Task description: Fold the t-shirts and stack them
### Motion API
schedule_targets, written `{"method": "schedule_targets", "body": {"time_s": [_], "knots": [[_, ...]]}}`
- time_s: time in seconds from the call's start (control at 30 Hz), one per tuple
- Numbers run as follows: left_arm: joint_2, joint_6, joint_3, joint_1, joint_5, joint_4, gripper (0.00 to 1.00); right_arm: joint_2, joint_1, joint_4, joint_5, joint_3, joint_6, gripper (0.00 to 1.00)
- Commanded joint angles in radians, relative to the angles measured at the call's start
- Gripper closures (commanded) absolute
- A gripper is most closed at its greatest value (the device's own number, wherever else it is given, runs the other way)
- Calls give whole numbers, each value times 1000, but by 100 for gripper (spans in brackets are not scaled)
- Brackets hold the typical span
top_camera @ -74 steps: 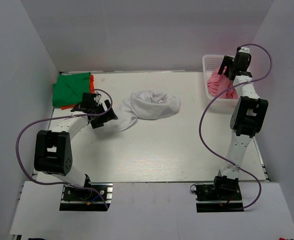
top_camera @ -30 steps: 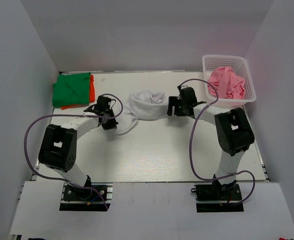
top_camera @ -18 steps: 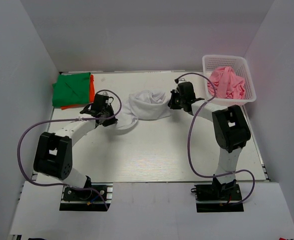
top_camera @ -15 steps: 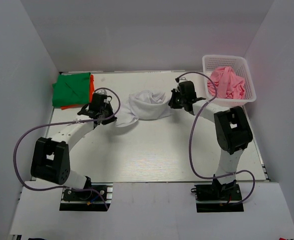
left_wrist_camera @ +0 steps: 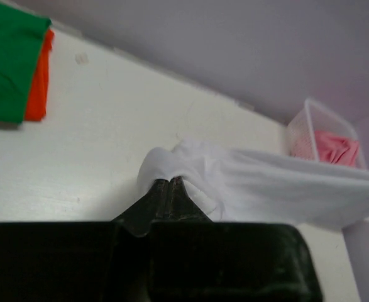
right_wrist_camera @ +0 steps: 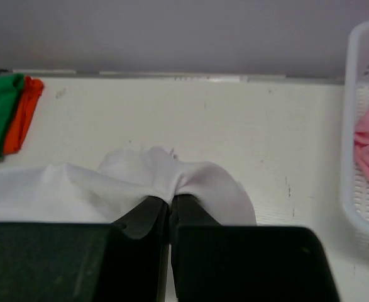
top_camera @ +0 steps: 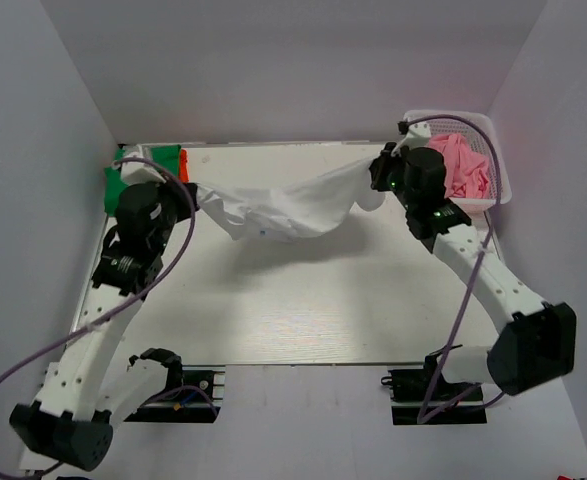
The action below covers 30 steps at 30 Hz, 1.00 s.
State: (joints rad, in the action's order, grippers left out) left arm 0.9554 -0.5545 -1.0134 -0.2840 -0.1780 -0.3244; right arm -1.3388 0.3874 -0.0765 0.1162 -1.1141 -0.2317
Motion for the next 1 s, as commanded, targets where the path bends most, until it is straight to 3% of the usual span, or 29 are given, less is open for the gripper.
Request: {"method": "schedule_targets", "body": {"time_s": [0.0,0.13,0.23,0.43,0.5,0.63,0.67,0.8,0.9,0.93,0.97], "knots": [[-148,8,-74,-4,-161,-13,100,137,-2,7,114,4,51,100],[-278,-1,-132,-4,-274,-61,100,254,-2,102,171,-47,51,100],[-355,-1,-166,5,-284,-73,100,360,-1,126,146,-61,55,100],[-336,10,-175,14,-284,-42,100,359,-5,129,85,-78,58,100],[-276,10,-186,14,-294,-59,100,325,-8,136,100,-98,51,100],[-59,-21,-195,14,-325,-110,100,109,-15,139,112,-122,43,100],[45,-42,-195,14,-325,-137,100,77,-19,139,114,-127,26,100],[291,-76,-153,14,-215,-125,100,-216,-41,158,51,-193,2,100],[431,-90,-142,23,-170,-139,100,-324,-67,216,-30,-277,-12,100],[513,-90,-158,23,-170,-156,100,-417,-64,246,-47,-300,-21,91],[548,-113,-178,23,-170,-175,100,-446,-67,265,-84,-352,-24,75]]}}
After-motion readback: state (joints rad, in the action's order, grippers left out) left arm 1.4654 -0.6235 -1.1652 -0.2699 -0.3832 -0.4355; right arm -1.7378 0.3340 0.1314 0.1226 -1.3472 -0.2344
